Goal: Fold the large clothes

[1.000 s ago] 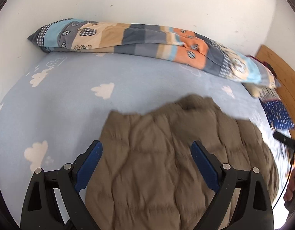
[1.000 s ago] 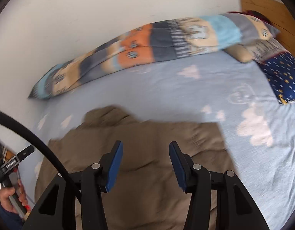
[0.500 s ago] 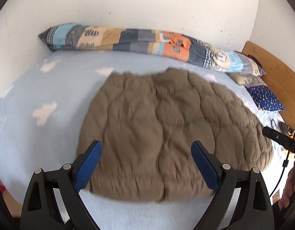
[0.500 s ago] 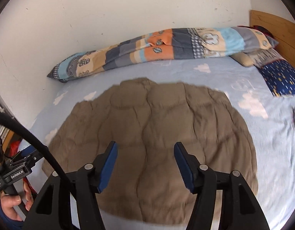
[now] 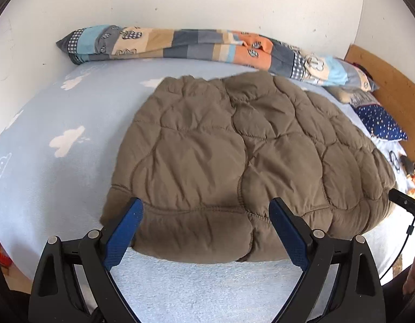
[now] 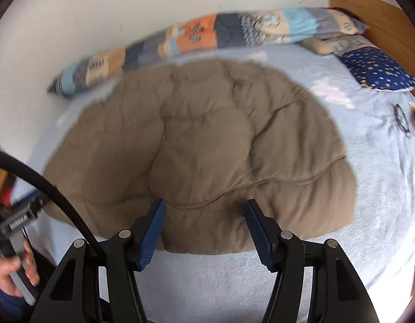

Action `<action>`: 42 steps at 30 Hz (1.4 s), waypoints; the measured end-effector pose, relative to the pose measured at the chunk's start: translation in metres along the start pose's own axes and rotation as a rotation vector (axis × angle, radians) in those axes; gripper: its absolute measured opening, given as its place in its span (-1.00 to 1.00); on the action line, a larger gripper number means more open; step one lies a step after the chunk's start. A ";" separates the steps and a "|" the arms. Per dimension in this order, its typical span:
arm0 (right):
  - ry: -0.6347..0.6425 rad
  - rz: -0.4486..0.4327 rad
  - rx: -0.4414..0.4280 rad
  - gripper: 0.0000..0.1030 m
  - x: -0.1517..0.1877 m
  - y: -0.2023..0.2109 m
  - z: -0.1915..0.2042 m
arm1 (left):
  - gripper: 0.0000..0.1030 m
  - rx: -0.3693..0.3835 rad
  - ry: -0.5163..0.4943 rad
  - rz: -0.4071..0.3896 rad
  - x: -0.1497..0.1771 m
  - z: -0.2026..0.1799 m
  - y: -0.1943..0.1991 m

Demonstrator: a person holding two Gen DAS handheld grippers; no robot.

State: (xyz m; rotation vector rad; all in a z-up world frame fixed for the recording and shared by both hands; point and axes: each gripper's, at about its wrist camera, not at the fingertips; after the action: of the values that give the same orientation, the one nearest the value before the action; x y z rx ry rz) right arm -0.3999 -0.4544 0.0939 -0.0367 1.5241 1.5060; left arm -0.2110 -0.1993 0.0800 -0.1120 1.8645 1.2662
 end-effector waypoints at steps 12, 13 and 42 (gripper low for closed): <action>-0.339 0.109 0.048 0.54 0.011 -0.026 -0.084 | 0.86 -0.043 0.041 0.045 0.010 0.016 -0.025; -0.337 0.105 0.050 0.54 0.011 -0.024 -0.084 | 0.86 -0.049 0.040 0.035 0.011 0.014 -0.020; 0.232 -0.233 0.063 0.75 0.103 0.077 0.087 | 0.86 -0.052 -0.163 -0.086 0.063 -0.055 0.076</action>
State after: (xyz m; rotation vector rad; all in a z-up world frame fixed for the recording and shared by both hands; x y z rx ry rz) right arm -0.4519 -0.3093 0.1076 -0.3511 1.6859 1.3007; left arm -0.3210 -0.1832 0.0976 -0.1127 1.6709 1.2277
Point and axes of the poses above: each gripper's, at about its wrist camera, not at the fingertips, and y roughly against the way its jaws point, z to its left, x to its underside
